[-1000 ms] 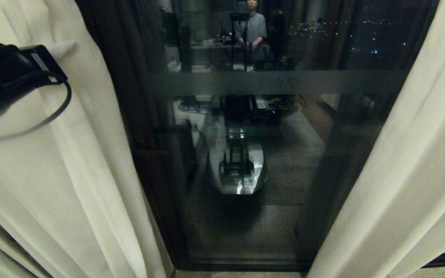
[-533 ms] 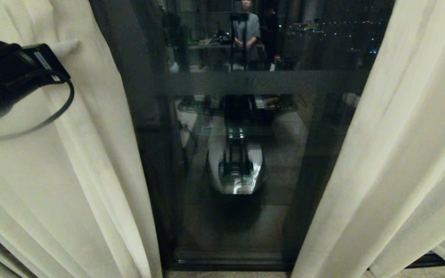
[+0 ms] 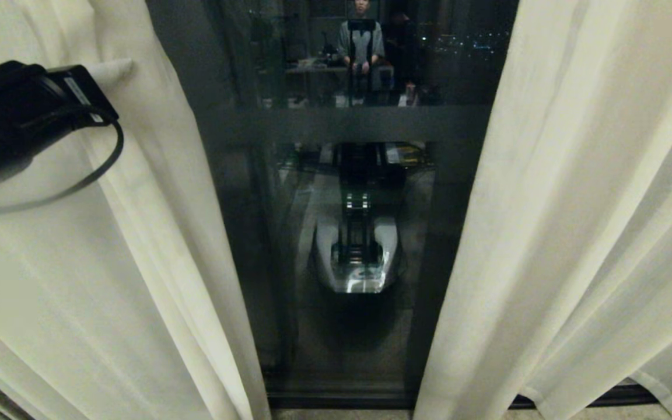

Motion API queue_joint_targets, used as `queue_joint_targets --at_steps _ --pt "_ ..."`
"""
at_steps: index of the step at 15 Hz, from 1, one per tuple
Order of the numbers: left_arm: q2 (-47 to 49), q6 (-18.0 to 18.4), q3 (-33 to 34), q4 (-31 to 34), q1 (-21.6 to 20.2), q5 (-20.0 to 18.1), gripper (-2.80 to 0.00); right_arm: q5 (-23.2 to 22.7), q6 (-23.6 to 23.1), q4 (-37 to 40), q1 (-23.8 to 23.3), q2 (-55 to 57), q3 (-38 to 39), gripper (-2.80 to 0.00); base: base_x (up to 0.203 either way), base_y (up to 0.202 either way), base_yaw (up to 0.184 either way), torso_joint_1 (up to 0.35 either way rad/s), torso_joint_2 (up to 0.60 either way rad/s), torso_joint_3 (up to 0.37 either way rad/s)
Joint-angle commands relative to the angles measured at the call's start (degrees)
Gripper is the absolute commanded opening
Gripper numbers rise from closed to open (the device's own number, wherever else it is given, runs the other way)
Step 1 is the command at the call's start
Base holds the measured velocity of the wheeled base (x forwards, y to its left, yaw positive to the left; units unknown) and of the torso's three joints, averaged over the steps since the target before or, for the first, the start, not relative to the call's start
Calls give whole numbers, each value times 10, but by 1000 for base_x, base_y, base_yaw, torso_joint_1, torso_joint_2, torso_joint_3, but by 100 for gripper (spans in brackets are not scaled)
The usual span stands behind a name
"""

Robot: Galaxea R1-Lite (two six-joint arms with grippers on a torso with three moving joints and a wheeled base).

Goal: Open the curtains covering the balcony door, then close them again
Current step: Close the inner curtains on both sides

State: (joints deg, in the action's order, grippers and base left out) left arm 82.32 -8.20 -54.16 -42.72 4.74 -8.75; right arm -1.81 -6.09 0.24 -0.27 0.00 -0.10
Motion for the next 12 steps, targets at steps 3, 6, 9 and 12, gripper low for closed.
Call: queue_joint_targets --at_steps 3,6,9,12 --pt "5 -1 -1 -3 10 0 -280 0 -1 0 0 1 0 -280 0 -189 3 4 1 5" --pt "5 -1 -2 -3 18 0 -280 0 -1 0 0 1 0 -280 0 -190 2 2 2 3" --pt "5 -1 -2 -3 30 0 -280 0 -1 0 0 1 0 -280 0 -192 -1 3 2 1" --pt "5 0 -2 -3 43 1 -280 0 -1 0 0 1 0 -280 0 -190 3 2 2 4"
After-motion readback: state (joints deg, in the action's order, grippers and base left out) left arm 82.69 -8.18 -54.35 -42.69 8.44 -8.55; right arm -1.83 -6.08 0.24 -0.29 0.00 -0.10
